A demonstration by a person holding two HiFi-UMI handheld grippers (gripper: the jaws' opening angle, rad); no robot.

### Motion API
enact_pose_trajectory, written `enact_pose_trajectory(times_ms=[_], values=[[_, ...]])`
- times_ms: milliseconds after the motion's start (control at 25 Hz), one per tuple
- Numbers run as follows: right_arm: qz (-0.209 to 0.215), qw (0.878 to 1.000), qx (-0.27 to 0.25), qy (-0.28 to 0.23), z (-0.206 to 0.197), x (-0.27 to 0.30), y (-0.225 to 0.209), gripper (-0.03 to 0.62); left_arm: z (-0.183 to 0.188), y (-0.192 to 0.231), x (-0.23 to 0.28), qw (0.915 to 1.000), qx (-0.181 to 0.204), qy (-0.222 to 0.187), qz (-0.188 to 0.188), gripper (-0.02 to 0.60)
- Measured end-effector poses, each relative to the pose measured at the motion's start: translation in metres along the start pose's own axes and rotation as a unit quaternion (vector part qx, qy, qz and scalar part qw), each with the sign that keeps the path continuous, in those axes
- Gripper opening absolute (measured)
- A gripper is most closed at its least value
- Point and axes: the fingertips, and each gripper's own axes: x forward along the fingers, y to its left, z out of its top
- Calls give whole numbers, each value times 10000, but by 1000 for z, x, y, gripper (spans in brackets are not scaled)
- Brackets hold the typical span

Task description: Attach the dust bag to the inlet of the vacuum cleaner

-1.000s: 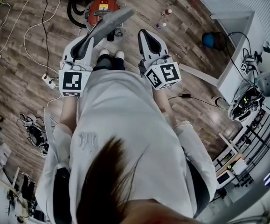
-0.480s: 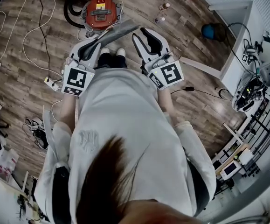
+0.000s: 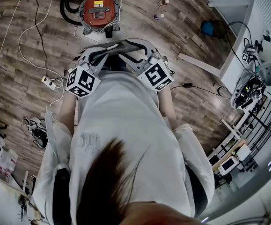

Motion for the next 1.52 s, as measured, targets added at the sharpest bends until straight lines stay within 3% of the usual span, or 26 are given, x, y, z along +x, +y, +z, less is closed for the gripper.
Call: enact_pose_trajectory(times_ms=[240, 560, 720, 880, 1120, 1360, 1520], values=[[427, 9905, -770, 1057, -38, 21, 15, 166, -20, -13, 15, 9985, 392, 215, -311, 37], [966, 9628, -1543, 1995, -83, 41, 32, 108, -42, -21, 36, 9947, 767, 453, -519, 38], [1154, 9509, -1784, 2249, -110, 59, 33, 46, -66, -21, 53, 9927, 812, 714, -529, 38], [1453, 9410, -1879, 2411, -139, 82, 34, 32, -97, -20, 74, 9924, 576, 897, -617, 40], [1686, 9415, -1338, 2593, -182, 110, 31, 31, -140, -21, 110, 9923, -105, 1034, -666, 48], [1703, 9381, -1115, 2803, -235, 143, 29, 32, -191, -23, 153, 9873, -481, 1388, -612, 51], [1832, 9334, -1025, 2911, -270, 163, 30, 31, -224, -28, 179, 9816, -683, 1586, -812, 51]])
